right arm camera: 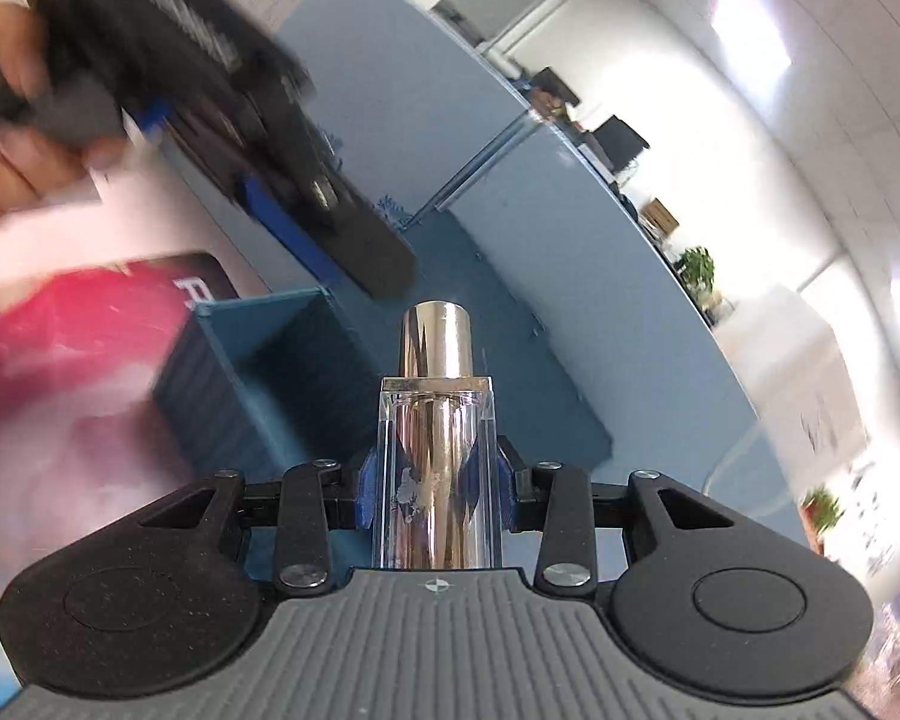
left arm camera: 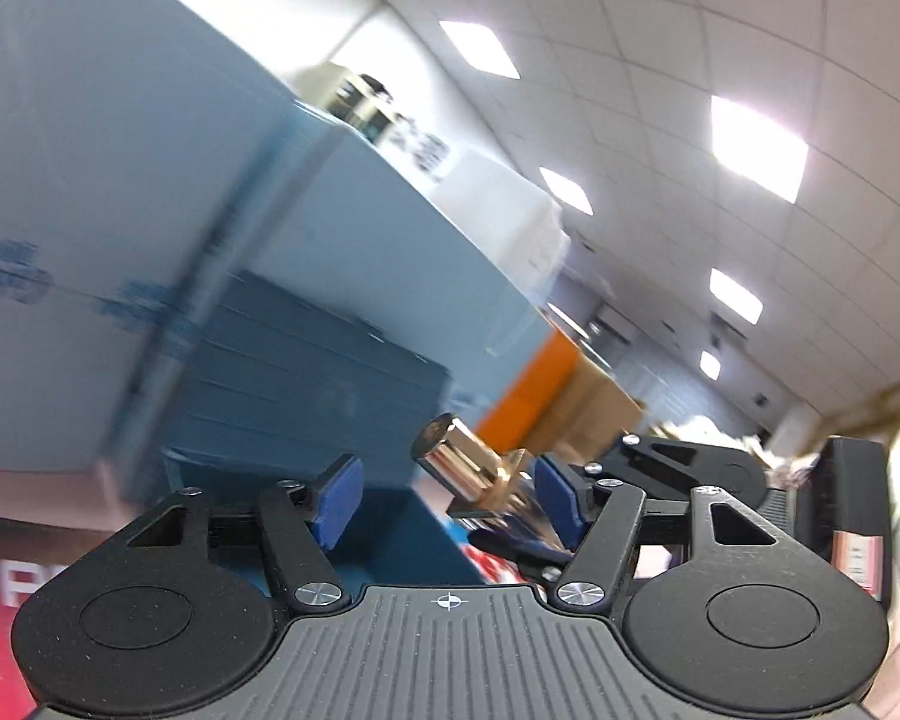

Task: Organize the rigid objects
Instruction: 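Carry the perfume bottle into the blue box with the right tool and release, then withdraw the right tool from the box back over the table items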

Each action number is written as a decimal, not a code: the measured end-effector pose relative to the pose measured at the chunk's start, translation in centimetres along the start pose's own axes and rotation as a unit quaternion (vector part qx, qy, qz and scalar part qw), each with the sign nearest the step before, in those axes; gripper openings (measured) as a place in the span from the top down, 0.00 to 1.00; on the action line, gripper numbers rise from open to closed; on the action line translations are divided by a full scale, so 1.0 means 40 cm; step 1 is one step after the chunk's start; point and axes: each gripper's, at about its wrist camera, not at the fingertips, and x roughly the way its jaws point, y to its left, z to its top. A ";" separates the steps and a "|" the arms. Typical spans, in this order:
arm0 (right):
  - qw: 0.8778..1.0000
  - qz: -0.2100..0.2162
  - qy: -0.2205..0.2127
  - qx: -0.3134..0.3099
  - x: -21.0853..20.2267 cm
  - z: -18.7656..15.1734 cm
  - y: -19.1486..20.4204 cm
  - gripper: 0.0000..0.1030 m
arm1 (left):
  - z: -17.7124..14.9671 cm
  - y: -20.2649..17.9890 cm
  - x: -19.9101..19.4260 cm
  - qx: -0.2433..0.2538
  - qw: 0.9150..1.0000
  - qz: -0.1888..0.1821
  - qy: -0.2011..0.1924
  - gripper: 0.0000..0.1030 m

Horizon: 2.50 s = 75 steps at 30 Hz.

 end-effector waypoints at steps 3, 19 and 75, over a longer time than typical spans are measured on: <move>0.999 0.025 0.024 -0.032 0.077 0.024 -0.001 0.67 | 0.008 0.029 -0.006 -0.021 1.000 0.011 -0.006 0.37; 0.970 0.221 0.076 -0.071 0.268 0.071 -0.008 0.67 | -0.007 0.096 0.028 -0.045 0.998 0.010 0.029 0.30; 0.961 0.222 0.077 0.145 0.104 0.039 -0.198 0.33 | -0.022 0.064 0.057 -0.032 0.998 -0.006 0.053 0.21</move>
